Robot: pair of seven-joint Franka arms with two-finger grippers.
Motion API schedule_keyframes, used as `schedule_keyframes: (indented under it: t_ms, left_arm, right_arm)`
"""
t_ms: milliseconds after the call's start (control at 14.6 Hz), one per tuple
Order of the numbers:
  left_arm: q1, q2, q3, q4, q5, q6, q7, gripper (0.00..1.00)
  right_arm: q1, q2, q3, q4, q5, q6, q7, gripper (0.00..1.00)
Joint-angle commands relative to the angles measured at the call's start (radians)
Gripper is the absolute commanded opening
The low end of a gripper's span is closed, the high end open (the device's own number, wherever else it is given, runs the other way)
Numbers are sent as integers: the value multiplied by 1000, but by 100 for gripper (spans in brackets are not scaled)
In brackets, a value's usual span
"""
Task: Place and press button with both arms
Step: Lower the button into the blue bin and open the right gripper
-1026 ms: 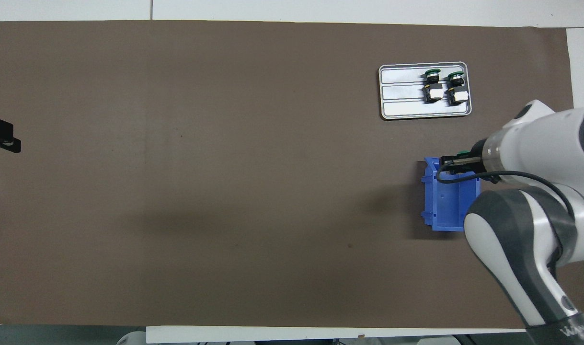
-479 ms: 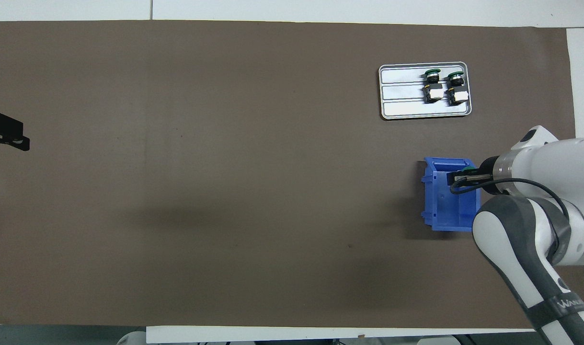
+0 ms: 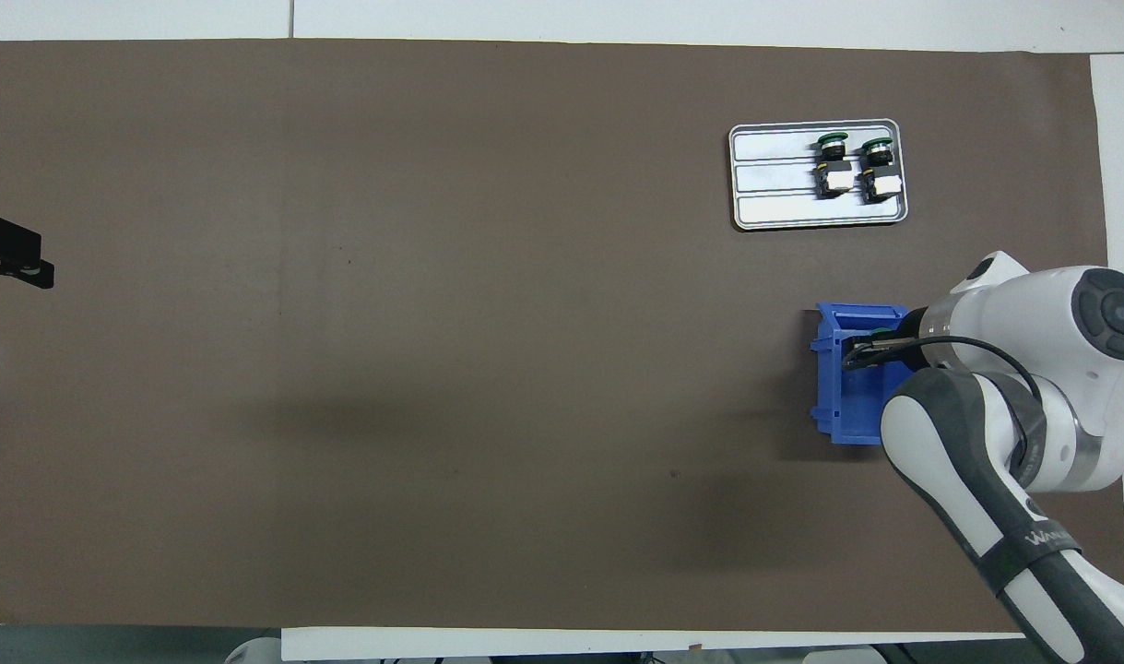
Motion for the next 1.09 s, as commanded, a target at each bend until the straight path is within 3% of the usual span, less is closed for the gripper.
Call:
schedule_keyframes:
  t_ms: [0, 137, 547, 753, 821, 1026]
  left_arm:
    - [-3, 1, -3, 11, 16, -11, 18, 99]
    - [-3, 0, -3, 8, 16, -14, 24, 99]
    - [-3, -3, -3, 5, 16, -11, 24, 100]
    - [-3, -3, -3, 5, 16, -3, 22, 100]
    - [-1, -3, -3, 5, 16, 0, 22, 100]
    - [-1, -5, -1, 5, 16, -8, 13, 100]
  right_arm:
    - [-5, 18, 4, -16, 18, 42, -21, 14]
    - [-5, 19, 3, -14, 18, 37, -21, 37]
    - [-4, 21, 4, 18, 15, -9, -17, 44]
    - [-4, 21, 4, 46, 15, -41, -16, 50]
    - [-4, 21, 4, 46, 15, -41, -16, 56]
    - [-4, 7, 3, 59, 11, -79, -17, 58]
